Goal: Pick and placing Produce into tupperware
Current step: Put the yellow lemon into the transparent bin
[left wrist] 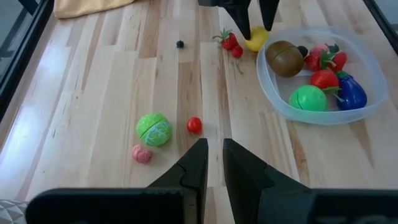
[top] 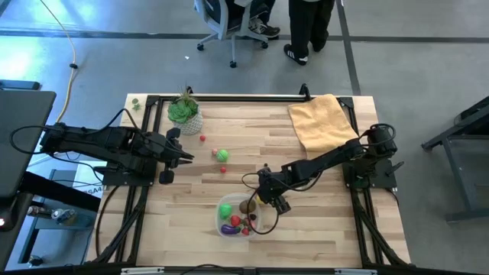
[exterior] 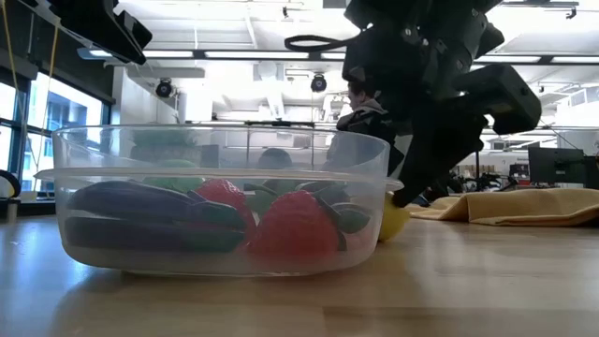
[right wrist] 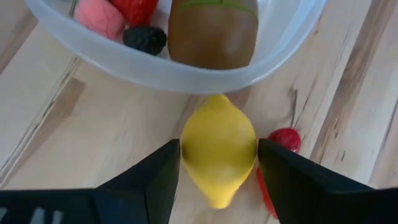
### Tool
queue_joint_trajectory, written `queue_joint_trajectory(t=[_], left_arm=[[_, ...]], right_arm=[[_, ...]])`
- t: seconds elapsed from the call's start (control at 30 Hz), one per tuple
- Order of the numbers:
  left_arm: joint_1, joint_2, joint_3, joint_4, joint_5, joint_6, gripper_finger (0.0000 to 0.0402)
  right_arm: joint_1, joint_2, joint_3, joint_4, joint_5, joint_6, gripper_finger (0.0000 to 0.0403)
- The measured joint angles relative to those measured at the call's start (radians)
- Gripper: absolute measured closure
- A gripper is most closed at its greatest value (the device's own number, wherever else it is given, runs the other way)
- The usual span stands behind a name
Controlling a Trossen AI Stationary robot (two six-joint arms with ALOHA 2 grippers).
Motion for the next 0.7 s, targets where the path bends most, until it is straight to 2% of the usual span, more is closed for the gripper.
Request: queue_joint_trajectory(t=[0.7], left_arm=[[0.0, 0.0, 0.0, 0.0, 0.0, 0.0, 0.0362]], right_arm=[[-0.005, 0.034, 0.002, 0.019, -0.044, 0.054, 0.0196]])
